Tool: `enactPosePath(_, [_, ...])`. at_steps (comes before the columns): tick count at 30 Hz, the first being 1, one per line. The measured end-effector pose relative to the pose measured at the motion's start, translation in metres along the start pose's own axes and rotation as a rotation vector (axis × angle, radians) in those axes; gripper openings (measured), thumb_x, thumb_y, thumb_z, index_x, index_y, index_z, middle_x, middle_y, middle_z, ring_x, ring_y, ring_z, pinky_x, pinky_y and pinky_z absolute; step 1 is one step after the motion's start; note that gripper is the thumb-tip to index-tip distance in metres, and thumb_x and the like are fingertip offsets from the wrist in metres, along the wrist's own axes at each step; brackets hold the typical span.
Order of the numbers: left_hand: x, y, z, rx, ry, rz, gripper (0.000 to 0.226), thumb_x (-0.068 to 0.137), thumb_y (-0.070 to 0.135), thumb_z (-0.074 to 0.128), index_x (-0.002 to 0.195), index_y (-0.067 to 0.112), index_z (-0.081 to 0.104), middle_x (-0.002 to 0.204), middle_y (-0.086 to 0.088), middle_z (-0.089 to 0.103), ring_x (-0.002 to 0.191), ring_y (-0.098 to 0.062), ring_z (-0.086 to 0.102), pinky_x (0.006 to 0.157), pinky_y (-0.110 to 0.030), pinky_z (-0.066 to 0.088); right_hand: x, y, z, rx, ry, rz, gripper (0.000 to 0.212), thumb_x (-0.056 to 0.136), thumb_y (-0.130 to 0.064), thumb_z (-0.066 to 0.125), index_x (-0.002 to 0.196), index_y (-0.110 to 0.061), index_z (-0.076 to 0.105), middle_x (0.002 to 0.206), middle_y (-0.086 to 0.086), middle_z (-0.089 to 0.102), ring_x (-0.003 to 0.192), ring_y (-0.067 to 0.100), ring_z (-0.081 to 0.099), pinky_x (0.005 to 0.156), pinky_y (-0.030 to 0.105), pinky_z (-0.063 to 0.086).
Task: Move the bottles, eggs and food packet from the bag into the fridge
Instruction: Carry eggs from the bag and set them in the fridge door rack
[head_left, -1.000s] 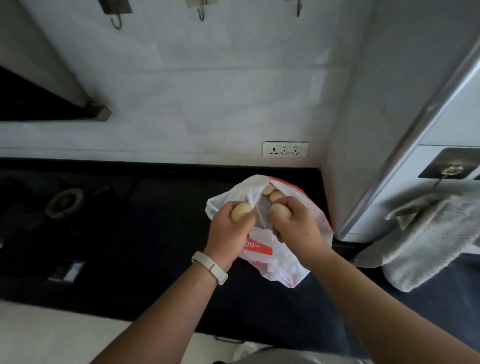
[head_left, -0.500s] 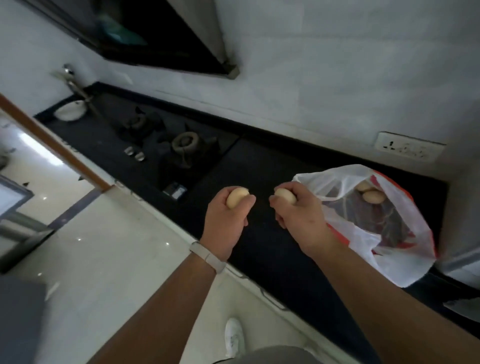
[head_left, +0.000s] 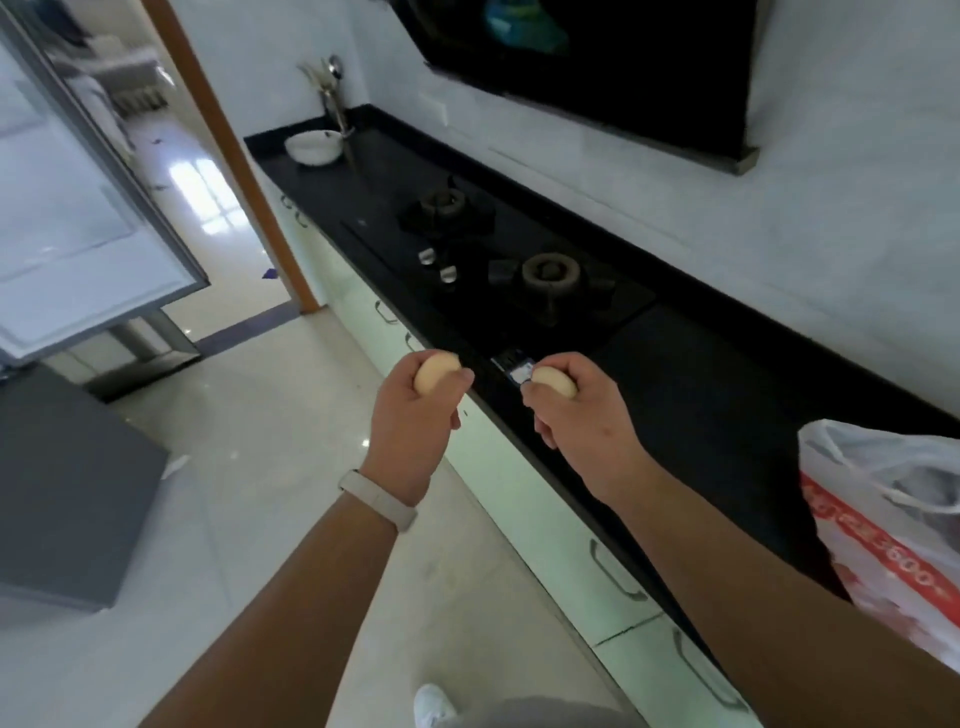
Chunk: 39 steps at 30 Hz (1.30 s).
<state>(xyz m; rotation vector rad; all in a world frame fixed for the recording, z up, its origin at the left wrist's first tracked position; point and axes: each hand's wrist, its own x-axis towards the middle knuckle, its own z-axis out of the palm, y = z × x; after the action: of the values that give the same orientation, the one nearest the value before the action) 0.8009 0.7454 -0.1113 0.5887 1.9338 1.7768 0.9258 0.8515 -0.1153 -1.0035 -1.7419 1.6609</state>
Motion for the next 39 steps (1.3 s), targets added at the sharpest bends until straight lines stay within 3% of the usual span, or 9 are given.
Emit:
enactPosePath(5, [0.039, -0.004, -0.104, -0.018, 0.108, -0.006, 0.014, 0.087, 0.018, 0.067, 0.1, 0.014, 0.067, 0.084, -0.006, 0.061, 0.06, -0.015, 0.053, 0.058, -0.027, 0.048, 0.028, -0.029, 0.115, -0.031, -0.102, -0.062, 0.015, 0.08, -0.021, 0.068, 0.092, -0.022, 0.061, 0.083, 0.004, 0.062, 0.062, 0.012, 0.056, 0.054, 0.025, 0.046])
enactPosePath(10, [0.057, -0.009, -0.192, -0.038, 0.222, 0.0, 0.013, 0.09, 0.019, 0.066, 0.102, 0.017, 0.065, 0.095, -0.018, 0.065, 0.065, -0.017, 0.055, 0.06, -0.026, 0.049, 0.042, -0.053, 0.211, -0.066, -0.242, -0.111, 0.015, 0.075, -0.019, 0.067, 0.089, -0.021, 0.061, 0.077, 0.002, 0.06, 0.059, 0.012, 0.055, 0.052, 0.026, 0.044])
enactPosePath(15, [0.07, -0.014, -0.255, -0.048, 0.351, -0.005, 0.014, 0.091, 0.022, 0.065, 0.104, 0.019, 0.065, 0.098, -0.019, 0.066, 0.065, -0.017, 0.055, 0.061, -0.027, 0.049, 0.053, -0.065, 0.282, -0.099, -0.374, -0.168, 0.012, 0.075, -0.022, 0.067, 0.085, -0.023, 0.061, 0.07, -0.003, 0.058, 0.056, 0.012, 0.055, 0.054, 0.028, 0.045])
enactPosePath(25, [0.127, -0.034, -0.332, -0.013, 0.548, -0.048, 0.016, 0.091, 0.021, 0.063, 0.106, 0.016, 0.064, 0.087, -0.01, 0.065, 0.062, -0.015, 0.054, 0.058, -0.029, 0.045, 0.113, -0.063, 0.386, -0.1, -0.579, -0.16, 0.014, 0.08, -0.019, 0.067, 0.092, -0.019, 0.06, 0.076, 0.004, 0.058, 0.06, 0.014, 0.054, 0.052, 0.023, 0.044])
enactPosePath(39, [0.336, -0.016, -0.374, -0.018, 0.692, -0.09, 0.034, 0.073, 0.032, 0.064, 0.101, 0.011, 0.065, 0.08, -0.009, 0.062, 0.053, -0.012, 0.051, 0.052, -0.026, 0.044, 0.308, -0.096, 0.503, -0.095, -0.737, -0.16, 0.017, 0.083, -0.018, 0.067, 0.098, -0.018, 0.059, 0.08, 0.005, 0.057, 0.064, 0.014, 0.056, 0.054, 0.021, 0.048])
